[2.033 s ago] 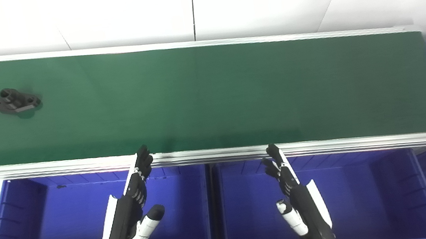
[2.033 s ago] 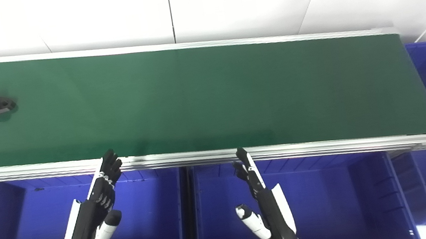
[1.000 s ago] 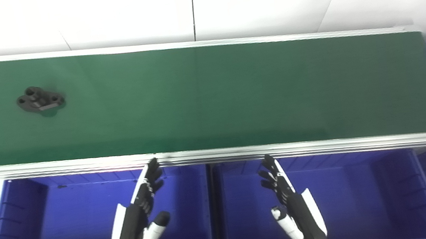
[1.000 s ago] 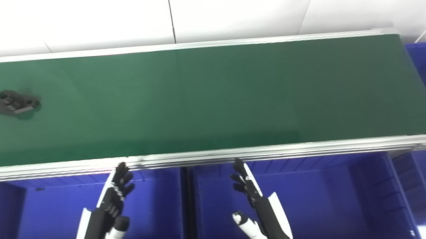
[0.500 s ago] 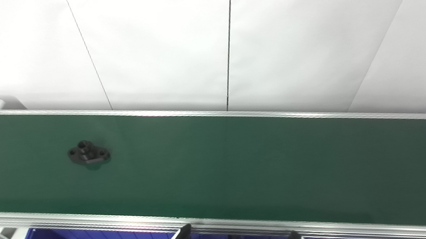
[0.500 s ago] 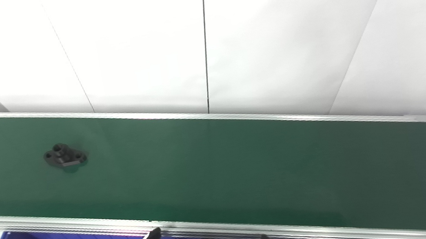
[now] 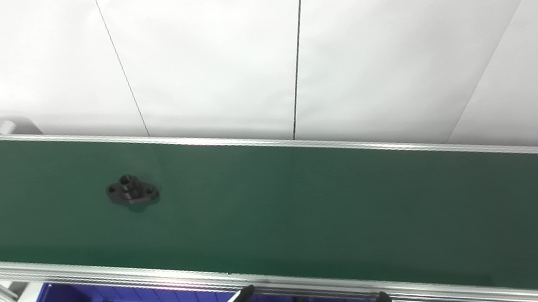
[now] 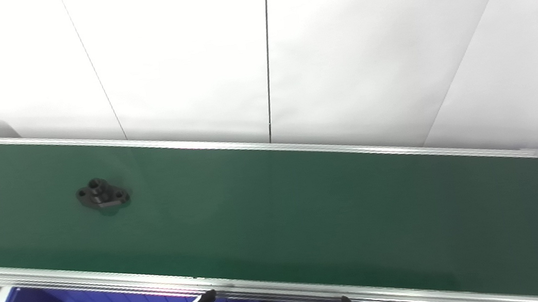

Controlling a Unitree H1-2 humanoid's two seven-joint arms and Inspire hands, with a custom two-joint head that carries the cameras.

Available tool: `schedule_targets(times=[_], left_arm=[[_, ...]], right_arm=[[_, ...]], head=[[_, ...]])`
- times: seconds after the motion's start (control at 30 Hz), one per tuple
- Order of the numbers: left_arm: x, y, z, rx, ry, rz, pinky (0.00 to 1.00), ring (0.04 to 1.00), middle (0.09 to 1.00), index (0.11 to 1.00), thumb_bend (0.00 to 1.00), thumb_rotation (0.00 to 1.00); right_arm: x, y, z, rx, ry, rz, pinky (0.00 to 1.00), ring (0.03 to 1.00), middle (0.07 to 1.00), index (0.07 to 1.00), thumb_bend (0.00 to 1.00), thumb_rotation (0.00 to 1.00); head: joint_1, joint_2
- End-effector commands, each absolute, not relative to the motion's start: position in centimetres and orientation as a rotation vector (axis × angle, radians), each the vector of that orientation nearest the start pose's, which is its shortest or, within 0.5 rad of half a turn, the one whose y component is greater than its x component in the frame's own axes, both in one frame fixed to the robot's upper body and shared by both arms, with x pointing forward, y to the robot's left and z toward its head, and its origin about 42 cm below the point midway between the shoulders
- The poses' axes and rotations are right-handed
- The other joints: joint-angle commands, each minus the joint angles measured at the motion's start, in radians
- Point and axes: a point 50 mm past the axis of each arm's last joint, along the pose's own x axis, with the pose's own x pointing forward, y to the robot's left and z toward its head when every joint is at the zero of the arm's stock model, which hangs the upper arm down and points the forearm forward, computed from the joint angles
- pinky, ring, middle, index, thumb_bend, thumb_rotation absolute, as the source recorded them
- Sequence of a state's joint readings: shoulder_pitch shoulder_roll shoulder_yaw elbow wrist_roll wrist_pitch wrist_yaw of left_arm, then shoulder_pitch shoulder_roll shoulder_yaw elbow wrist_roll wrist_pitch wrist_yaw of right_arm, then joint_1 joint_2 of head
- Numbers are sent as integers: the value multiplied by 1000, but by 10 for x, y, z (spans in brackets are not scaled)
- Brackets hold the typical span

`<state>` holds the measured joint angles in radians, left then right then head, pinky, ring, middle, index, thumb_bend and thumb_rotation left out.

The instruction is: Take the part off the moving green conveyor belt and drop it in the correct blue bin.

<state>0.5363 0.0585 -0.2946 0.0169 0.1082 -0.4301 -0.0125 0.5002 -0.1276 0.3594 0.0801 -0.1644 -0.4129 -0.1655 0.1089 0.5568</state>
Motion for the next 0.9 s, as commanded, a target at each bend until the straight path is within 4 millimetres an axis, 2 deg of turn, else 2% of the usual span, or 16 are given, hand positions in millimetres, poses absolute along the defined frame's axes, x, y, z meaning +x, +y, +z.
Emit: schedule_targets(times=[0.0,0.2,0.37,0.53,0.7,0.87], left_arm=[[79,166,31,40,48,-208,796,894,923,878,768,774],[80,165,29,45,51,-210,794,893,927,883,737,765],[82,163,28,44,50,-195,781,882,914,870,773,753],[81,164,27,44,54,-210,795,895,925,885,749,746],[83,164,23,46,63,-214,794,895,921,881,766,756],[85,165,23,61,58,-222,802,905,932,885,733,767]], right_arm=[[78,-181,18,-130,70,170,911,922,983,1000,930,1000],[78,-182,18,-139,69,172,911,924,984,1000,917,1000],[80,-182,17,-138,71,171,905,917,978,1000,912,997],[80,-183,13,-144,80,176,904,920,976,1000,911,1000],[82,-184,11,-144,85,183,900,917,979,1000,896,1000],[85,-183,10,-157,78,194,902,922,972,1000,907,1000]], head=[[5,1],[11,-2],[11,-10],[20,-31],[22,-37],[5,-37]])
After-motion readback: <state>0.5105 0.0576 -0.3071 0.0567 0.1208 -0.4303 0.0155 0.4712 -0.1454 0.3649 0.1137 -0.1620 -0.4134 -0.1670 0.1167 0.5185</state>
